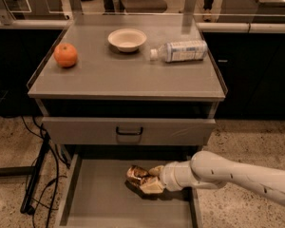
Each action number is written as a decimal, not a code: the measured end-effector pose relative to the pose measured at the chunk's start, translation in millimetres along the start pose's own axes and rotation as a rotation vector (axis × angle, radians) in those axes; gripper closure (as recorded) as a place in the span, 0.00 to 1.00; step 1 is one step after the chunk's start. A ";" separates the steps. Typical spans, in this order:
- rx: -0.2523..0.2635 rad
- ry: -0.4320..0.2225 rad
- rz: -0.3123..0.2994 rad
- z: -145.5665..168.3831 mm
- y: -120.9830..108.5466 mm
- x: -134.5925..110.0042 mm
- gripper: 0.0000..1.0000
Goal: Place orange can into middle drawer
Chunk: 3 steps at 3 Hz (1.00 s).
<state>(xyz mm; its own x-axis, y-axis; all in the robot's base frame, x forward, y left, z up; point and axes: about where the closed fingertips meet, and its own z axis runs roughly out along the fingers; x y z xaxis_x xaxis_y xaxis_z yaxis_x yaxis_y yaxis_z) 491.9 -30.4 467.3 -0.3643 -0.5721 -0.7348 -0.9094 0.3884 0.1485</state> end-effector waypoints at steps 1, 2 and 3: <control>0.010 0.020 0.034 24.4 -6.7 28.1 1.00; 0.044 0.051 0.056 42.1 -12.1 51.6 1.00; 0.052 0.049 0.056 42.2 -14.2 51.1 0.81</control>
Offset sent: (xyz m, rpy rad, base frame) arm 0.0029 -0.0114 -0.1036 -0.1005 0.0373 -0.1169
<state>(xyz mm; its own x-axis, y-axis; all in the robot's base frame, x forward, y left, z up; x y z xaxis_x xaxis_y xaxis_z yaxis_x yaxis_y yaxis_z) 494.6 -34.7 399.7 -0.4245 -0.5827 -0.6930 -0.8763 0.4570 0.1525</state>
